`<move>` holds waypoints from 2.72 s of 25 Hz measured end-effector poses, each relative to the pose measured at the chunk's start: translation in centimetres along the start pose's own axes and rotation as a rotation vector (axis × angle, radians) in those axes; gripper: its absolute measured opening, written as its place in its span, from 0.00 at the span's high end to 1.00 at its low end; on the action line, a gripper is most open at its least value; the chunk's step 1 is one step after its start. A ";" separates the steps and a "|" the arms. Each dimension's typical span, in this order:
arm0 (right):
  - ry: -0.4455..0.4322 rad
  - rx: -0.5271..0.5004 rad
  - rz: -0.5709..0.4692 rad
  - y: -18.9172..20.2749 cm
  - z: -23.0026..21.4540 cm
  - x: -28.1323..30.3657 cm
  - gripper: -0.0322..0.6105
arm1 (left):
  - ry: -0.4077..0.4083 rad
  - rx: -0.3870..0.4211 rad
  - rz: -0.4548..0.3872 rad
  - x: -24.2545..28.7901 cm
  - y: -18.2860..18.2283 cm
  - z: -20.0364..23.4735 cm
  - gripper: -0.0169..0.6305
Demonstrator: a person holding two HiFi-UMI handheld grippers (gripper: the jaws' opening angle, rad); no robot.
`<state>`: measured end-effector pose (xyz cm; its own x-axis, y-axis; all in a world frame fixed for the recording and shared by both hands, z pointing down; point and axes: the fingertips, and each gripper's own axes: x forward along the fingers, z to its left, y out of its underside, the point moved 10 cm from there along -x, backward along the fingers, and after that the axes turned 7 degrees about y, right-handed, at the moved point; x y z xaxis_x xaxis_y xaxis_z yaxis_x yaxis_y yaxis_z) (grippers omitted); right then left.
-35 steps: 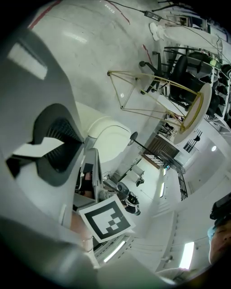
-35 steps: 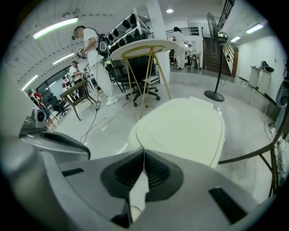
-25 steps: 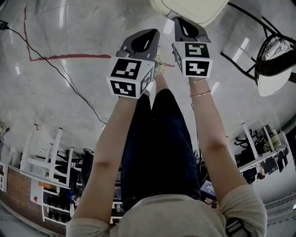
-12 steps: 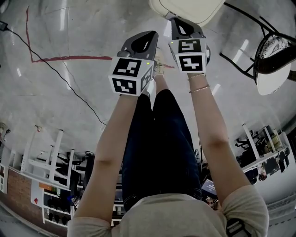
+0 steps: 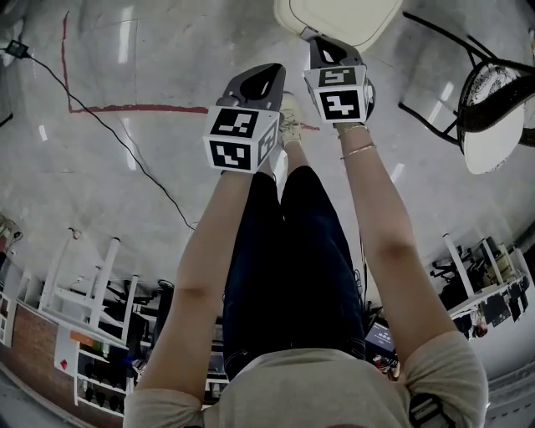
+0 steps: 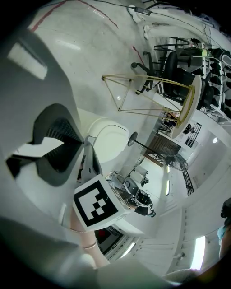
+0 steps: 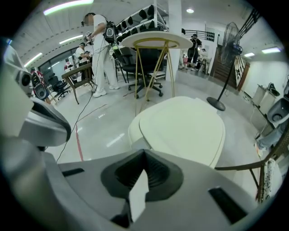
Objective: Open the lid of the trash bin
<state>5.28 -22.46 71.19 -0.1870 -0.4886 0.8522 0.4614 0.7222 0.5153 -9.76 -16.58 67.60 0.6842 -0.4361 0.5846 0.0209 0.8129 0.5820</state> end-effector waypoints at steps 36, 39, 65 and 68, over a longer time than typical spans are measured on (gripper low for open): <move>-0.161 0.340 -0.135 -4.0 -1.4 -19.4 0.94 | 0.052 0.030 -0.078 -8.9 -7.9 -8.6 0.96; -0.175 0.352 -0.198 -6.3 -2.1 -23.2 0.94 | 0.065 0.053 -0.094 -11.4 -9.8 -11.1 0.96; -0.174 0.003 -0.627 -16.0 1.1 -47.3 0.94 | 0.139 0.334 -0.329 -27.9 -17.9 -25.5 0.96; -0.169 -0.023 -0.662 -15.9 1.9 -48.3 0.94 | 0.157 0.350 -0.340 -28.0 -17.7 -26.4 0.96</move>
<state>5.34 -9.38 21.99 -0.5683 -0.7393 0.3613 0.2210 0.2858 0.9324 -10.07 -8.54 25.99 0.7831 -0.5681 0.2530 0.0345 0.4459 0.8944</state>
